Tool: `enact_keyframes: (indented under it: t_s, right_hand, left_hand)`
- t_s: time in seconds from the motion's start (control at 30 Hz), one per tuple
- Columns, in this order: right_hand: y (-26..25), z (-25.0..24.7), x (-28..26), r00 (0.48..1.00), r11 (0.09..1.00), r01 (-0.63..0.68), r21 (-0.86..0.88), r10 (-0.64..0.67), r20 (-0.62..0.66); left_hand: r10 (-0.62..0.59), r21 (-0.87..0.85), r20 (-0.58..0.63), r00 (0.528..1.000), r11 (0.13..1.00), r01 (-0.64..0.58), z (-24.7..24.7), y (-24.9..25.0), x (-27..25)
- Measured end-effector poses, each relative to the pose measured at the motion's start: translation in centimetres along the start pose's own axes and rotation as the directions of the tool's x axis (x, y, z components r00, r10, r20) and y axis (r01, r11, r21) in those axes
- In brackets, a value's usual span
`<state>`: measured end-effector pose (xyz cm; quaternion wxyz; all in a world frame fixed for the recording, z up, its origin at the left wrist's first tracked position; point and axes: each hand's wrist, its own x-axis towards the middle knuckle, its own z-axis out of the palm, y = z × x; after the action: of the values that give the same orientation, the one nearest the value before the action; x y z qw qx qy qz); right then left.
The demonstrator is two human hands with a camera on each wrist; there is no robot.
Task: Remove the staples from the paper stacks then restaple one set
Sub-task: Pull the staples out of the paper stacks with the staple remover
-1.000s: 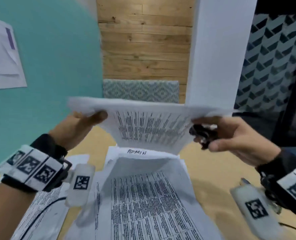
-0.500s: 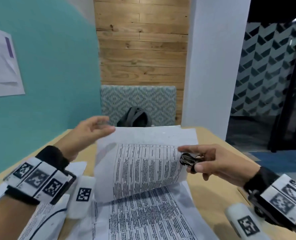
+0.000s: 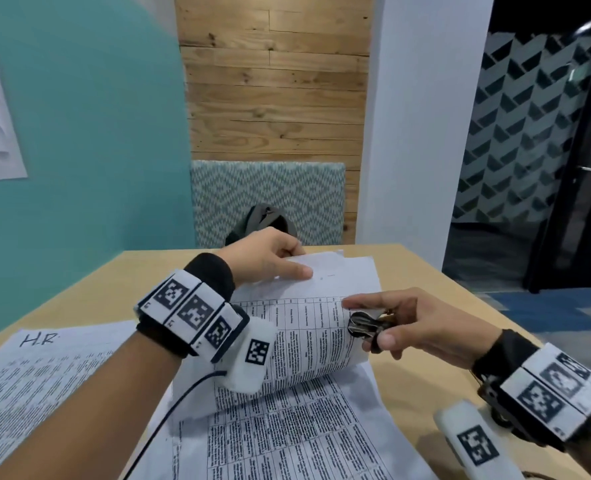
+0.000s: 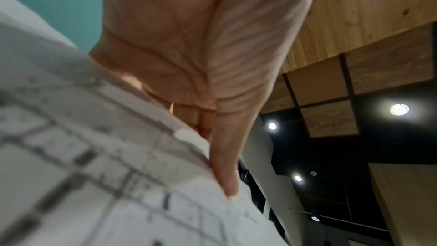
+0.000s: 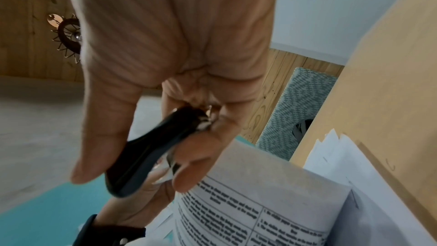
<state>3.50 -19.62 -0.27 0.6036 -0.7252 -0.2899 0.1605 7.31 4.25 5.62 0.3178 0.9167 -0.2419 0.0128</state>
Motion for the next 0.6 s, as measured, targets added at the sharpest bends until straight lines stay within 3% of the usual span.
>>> enact_keyframes:
  t_s: [0.07,0.13,0.23,0.3,0.33,0.5,0.6]
  right_hand:
    - [-0.1,0.0,0.0,1.000,1.000,0.017,-0.021,-0.018,-0.023]
    - [-0.5,0.0,0.0,0.986,0.993,0.097,-0.069,-0.106,-0.131]
    - [-2.3,-0.1,0.4,0.879,0.944,0.285,-0.168,-0.327,-0.347]
    - [-3.7,-0.1,1.2,0.802,0.907,0.358,-0.221,-0.419,-0.426]
    - [-4.3,0.1,1.7,0.788,0.901,0.361,-0.239,-0.432,-0.438]
    - [-5.7,2.3,3.8,0.883,0.926,0.253,-0.279,-0.339,-0.324]
    - [-5.1,3.3,4.5,0.915,0.925,0.207,-0.318,-0.298,-0.272]
  left_hand:
    - [-0.010,-0.079,-0.016,1.000,0.997,0.009,0.2,-0.3,-0.2]
    - [-0.026,-0.106,-0.052,0.998,0.994,0.021,0.1,-0.7,-0.5]
    - [-0.044,-0.113,-0.140,0.989,0.993,0.028,-0.2,-1.5,-1.0]
    - [-0.049,-0.110,-0.164,0.985,0.993,0.031,-0.1,-1.6,-1.3]
    - [-0.050,-0.114,-0.159,0.986,0.993,0.032,0.0,-1.6,-1.3]
    - [-0.034,-0.198,-0.097,0.995,0.980,0.015,0.3,-1.2,-1.6]
    - [-0.027,-0.222,-0.068,0.997,0.975,0.012,0.2,-1.2,-1.8]
